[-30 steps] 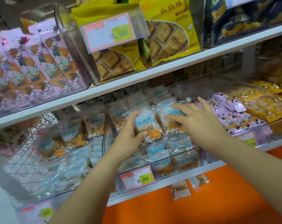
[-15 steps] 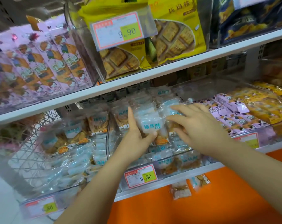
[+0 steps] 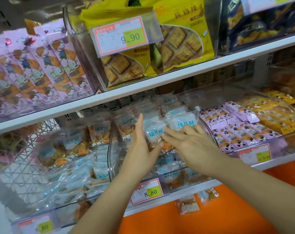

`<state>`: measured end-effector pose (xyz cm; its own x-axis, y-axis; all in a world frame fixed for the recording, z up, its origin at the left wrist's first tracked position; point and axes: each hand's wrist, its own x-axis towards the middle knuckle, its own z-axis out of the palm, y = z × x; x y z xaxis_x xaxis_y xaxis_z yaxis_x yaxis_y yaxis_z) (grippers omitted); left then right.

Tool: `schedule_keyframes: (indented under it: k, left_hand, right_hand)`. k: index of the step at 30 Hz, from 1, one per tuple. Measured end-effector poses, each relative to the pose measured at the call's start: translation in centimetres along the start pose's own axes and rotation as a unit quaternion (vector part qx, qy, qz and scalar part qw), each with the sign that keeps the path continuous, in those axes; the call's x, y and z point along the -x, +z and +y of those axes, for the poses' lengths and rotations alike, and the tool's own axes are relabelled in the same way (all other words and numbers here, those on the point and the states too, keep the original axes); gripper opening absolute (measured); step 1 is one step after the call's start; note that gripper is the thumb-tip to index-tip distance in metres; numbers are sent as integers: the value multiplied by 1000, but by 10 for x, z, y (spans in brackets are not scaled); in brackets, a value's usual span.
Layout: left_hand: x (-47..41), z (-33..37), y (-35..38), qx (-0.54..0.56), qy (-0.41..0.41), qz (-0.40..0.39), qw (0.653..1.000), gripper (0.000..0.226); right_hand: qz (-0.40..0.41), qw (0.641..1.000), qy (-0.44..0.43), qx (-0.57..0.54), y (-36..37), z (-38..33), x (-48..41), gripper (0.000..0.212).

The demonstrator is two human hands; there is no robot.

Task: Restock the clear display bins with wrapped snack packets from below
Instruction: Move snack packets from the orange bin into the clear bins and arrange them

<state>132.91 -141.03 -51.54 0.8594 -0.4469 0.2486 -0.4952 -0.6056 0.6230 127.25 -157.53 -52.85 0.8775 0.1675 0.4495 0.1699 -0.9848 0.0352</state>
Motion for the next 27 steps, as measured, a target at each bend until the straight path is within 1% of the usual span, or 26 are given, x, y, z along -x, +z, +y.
schedule_keyframes:
  k: [2, 3, 5, 6, 7, 8, 9, 11, 14, 18, 21, 23, 27]
  left_hand:
    - [-1, 1, -5, -40, 6, -34, 999, 99]
    - [-2, 1, -6, -66, 1, -46, 997, 98]
    - [-7, 1, -7, -98, -15, -54, 994, 93]
    - [-8, 2, -8, -106, -21, -56, 993, 91]
    - [-9, 3, -8, -113, -25, -62, 991, 91]
    - [-10, 3, -8, -121, -28, -70, 990, 91]
    - [-10, 3, -8, -127, -31, -75, 989, 91]
    - [-9, 3, -8, -134, -29, -78, 988, 93]
    - [-8, 1, -8, -125, -7, -57, 991, 96]
    - [-7, 2, -6, -111, -7, -19, 994, 99]
    - [-3, 3, -2, -115, -7, -19, 993, 98]
    - [-2, 1, 1, -132, 14, 0, 991, 99]
    - [2, -4, 3, -149, 28, 30, 988, 100]
  right_hand:
    - [-30, 999, -18, 5, -4, -1, -3, 67]
    - [-36, 999, -26, -10, -5, 1, -4, 62]
    - [-64, 995, -15, -75, -13, 4, -3, 49]
    - [-54, 992, 5, -117, -16, 5, -2, 44]
    - [-26, 988, 28, -151, -20, 6, 0, 40]
    - [-5, 986, 48, -161, -23, 6, 2, 38]
    - [-3, 987, 66, -148, -26, 5, 4, 39]
    - [-42, 990, 90, -101, -28, 2, 6, 50]
    - [-96, 991, 83, -49, -27, -2, 5, 65]
    - [-119, 989, 74, -35, -28, 0, 3, 77]
    - [-124, 988, 80, -39, -26, 3, 2, 79]
    - [-121, 988, 84, -39, -25, 4, 1, 78]
    - [-123, 987, 98, -22, -28, 3, 1, 76]
